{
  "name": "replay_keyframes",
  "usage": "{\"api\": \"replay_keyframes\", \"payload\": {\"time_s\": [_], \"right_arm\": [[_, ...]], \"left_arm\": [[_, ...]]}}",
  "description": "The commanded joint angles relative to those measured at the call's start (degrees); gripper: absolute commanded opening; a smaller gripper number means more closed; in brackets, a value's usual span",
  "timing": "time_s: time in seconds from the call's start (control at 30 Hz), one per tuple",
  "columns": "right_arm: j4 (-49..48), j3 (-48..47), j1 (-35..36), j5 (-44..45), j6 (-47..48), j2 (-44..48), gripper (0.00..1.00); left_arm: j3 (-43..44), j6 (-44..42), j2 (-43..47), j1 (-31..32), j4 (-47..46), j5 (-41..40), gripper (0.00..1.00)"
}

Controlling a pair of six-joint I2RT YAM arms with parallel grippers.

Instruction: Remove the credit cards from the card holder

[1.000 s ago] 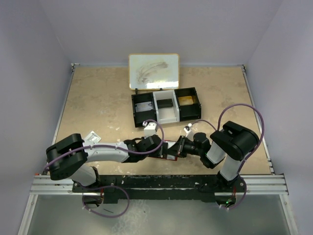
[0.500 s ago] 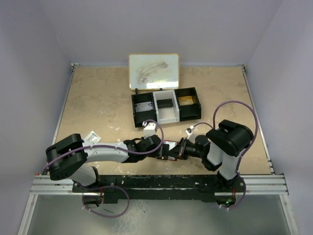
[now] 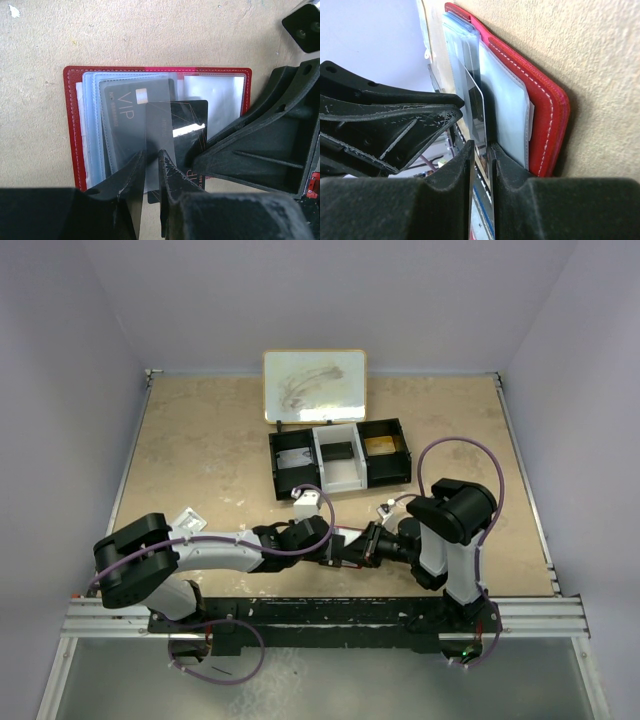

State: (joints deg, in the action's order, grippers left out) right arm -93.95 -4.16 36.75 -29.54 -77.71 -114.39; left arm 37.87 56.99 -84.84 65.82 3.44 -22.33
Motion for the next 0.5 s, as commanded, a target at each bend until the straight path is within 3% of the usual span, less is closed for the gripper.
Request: {"api": "replay_keyframes", "payload": {"time_s": [0.0,0.17,0.33,0.47], "right_arm": [[-4.99,0.03,0.18,1.39,2.55,-0.91,0.22],[2.11,-1.44,0.18,1.68,4.86,3.05,0.2],[11.7,-1.95,0.17,3.01,8.02,9.92,0.03],[23.53,-1.76,0.18,5.32,11.63,18.4,0.0]], "left_arm": [[-0.61,0.22,-0.84,0.54,1.83,1.1,0.14],[-0.38,0.15,-0.81,0.54,2.04,1.15,0.14],[-0.46,0.43,-0.51,0.54,2.7,0.43,0.13],[-1.25,0.96,0.75,0.54,3.25,-0.91,0.13]]}}
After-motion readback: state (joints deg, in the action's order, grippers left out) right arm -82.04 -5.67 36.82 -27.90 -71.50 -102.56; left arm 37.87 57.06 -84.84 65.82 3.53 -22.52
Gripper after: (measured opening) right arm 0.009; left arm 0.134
